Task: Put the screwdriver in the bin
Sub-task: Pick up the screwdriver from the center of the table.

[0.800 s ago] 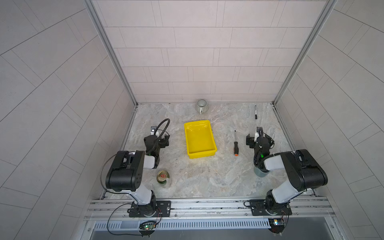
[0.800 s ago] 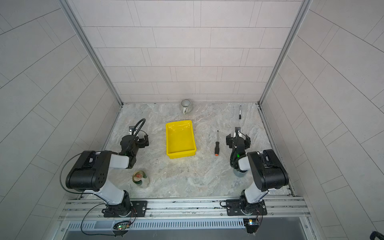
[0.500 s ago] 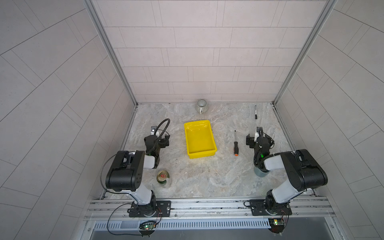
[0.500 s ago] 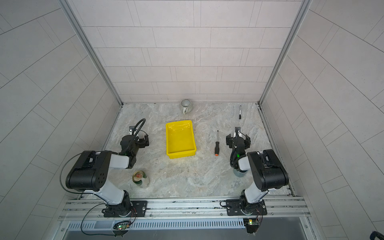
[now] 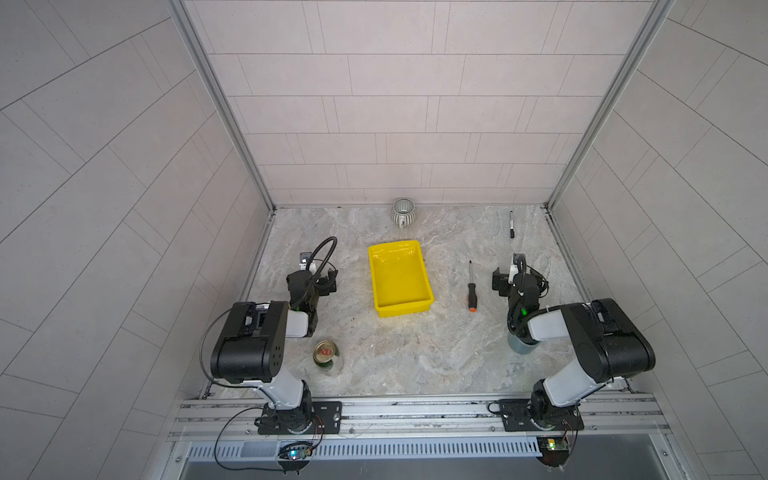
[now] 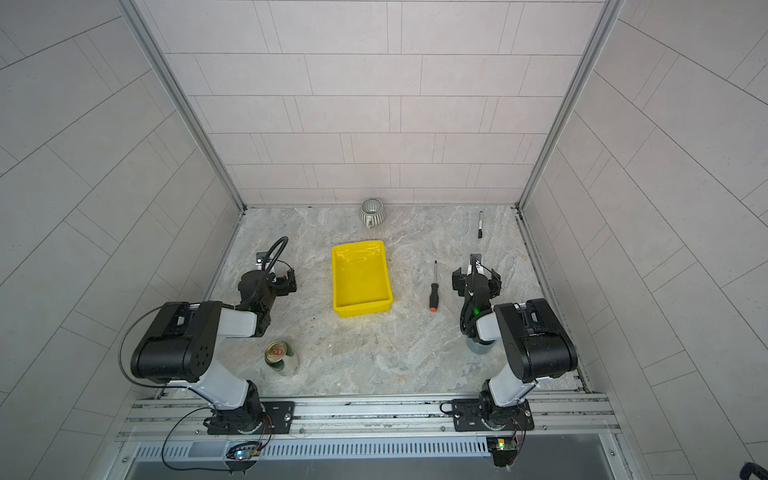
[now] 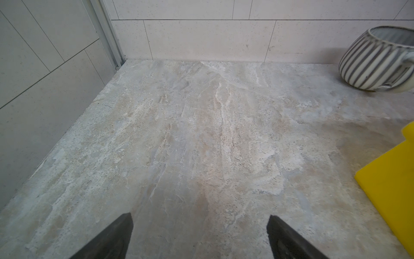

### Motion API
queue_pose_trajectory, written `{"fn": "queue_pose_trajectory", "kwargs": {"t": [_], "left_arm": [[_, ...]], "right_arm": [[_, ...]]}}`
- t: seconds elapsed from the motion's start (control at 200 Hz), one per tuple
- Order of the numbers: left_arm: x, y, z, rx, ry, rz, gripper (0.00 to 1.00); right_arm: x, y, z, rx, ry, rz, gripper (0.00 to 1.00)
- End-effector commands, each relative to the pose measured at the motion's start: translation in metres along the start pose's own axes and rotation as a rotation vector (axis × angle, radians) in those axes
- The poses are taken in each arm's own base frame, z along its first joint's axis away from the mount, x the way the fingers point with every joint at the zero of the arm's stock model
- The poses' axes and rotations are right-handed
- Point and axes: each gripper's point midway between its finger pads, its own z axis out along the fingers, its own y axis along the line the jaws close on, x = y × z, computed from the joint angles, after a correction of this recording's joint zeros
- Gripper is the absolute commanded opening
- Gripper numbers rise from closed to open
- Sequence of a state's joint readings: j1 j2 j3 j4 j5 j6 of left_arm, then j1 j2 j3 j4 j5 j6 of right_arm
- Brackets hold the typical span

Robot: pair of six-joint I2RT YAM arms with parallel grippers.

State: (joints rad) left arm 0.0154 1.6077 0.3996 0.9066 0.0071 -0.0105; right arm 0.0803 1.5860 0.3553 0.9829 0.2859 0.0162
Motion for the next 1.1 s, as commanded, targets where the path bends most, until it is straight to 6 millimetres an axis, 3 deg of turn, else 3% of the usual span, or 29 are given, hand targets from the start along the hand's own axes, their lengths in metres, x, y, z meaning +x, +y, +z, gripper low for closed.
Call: {"fn": "queue_pose_trajectory", "kwargs": {"t": [0.0,0.34,0.41,0.52,0.585,0.721,0.811,0.871,0.921,0.986,1.096], "left_arm": [[-0.011,0.001,-0.004,0.007,-0.042,-0.015,1.00],[-0.010,0.001,-0.005,0.010,-0.043,-0.015,1.00],[-0.013,-0.007,-0.010,0.056,-0.068,0.000,1.00],[-0.032,-0.001,-0.032,0.001,-0.106,-0.004,1.00],[-0.051,-0.006,-0.049,-0.036,-0.088,0.024,1.00],[-0.087,-0.057,-0.102,-0.018,-0.031,0.177,1.00],[-0.087,-0.078,-0.133,0.053,0.052,0.181,1.00],[-0.079,-0.066,-0.145,0.008,0.110,0.088,1.00],[-0.064,-0.051,-0.156,-0.046,0.188,0.057,1.00],[-0.052,-0.037,-0.163,-0.105,0.223,0.016,1.00],[-0.056,-0.058,-0.161,0.030,0.200,-0.003,1.00]], "right_arm": [[-0.004,0.000,0.000,-0.004,-0.012,0.009,0.99],[-0.004,0.000,0.000,-0.002,-0.014,0.006,0.99],[-0.007,0.002,-0.005,-0.017,-0.044,0.001,0.99],[-0.022,-0.009,-0.027,0.057,-0.102,-0.005,1.00],[-0.033,-0.009,-0.038,0.085,-0.108,-0.031,1.00],[-0.061,0.018,-0.075,-0.014,-0.043,-0.131,0.99],[-0.078,0.005,-0.108,0.010,0.074,-0.080,0.99],[-0.071,-0.018,-0.128,0.074,0.166,0.064,0.99],[-0.045,-0.034,-0.140,0.123,0.246,0.150,0.99],[-0.022,-0.029,-0.140,0.045,0.279,0.177,1.00],[-0.016,-0.015,-0.141,-0.048,0.207,0.227,0.99]]}}
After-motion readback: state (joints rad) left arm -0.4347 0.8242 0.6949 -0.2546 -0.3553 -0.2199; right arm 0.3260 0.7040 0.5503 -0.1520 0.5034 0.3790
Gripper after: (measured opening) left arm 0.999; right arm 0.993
